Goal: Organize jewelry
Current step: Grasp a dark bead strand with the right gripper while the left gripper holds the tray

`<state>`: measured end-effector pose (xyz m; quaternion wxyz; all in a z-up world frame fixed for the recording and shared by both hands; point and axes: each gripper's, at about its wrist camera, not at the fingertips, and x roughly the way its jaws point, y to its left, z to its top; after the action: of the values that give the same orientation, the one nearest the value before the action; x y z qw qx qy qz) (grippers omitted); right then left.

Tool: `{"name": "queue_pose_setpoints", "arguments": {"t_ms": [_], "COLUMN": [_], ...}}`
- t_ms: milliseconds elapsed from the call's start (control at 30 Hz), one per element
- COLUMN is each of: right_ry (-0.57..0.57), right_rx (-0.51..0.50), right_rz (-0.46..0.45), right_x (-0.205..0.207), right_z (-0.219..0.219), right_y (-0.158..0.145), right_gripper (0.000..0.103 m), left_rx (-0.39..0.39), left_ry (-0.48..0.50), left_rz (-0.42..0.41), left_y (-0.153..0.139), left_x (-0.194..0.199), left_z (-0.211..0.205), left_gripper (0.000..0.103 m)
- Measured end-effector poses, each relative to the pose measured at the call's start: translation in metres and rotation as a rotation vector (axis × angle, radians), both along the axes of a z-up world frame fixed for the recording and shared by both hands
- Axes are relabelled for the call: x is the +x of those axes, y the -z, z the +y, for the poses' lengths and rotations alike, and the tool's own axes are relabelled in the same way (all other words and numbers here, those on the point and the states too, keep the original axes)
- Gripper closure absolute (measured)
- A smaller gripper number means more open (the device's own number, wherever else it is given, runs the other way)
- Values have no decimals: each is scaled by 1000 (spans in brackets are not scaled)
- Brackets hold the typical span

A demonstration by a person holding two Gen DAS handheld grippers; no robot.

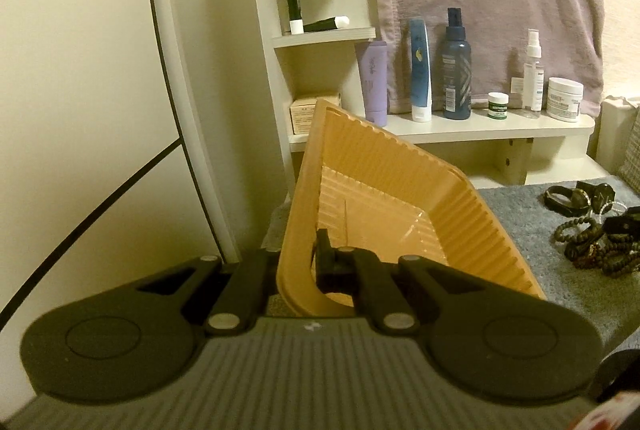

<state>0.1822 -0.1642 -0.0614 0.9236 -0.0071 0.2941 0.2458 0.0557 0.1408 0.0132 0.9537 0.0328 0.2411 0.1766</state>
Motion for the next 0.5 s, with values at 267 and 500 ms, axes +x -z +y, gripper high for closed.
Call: {"name": "queue_pose_setpoints", "arguments": {"t_ms": [267,500], "right_ry": [65,73], "right_rx": [55,20], "right_rz": [112,134], "right_x": [32,50], "right_z": [18,28], "right_y": [8,8], "right_gripper": [57,64], "left_rx": [-10,-25], "left_ry": [-7,-5], "left_rz": [2,-1], "left_y": [0,0], "left_x": [1,1], "left_z": [3,5], "left_gripper": [99,99]}}
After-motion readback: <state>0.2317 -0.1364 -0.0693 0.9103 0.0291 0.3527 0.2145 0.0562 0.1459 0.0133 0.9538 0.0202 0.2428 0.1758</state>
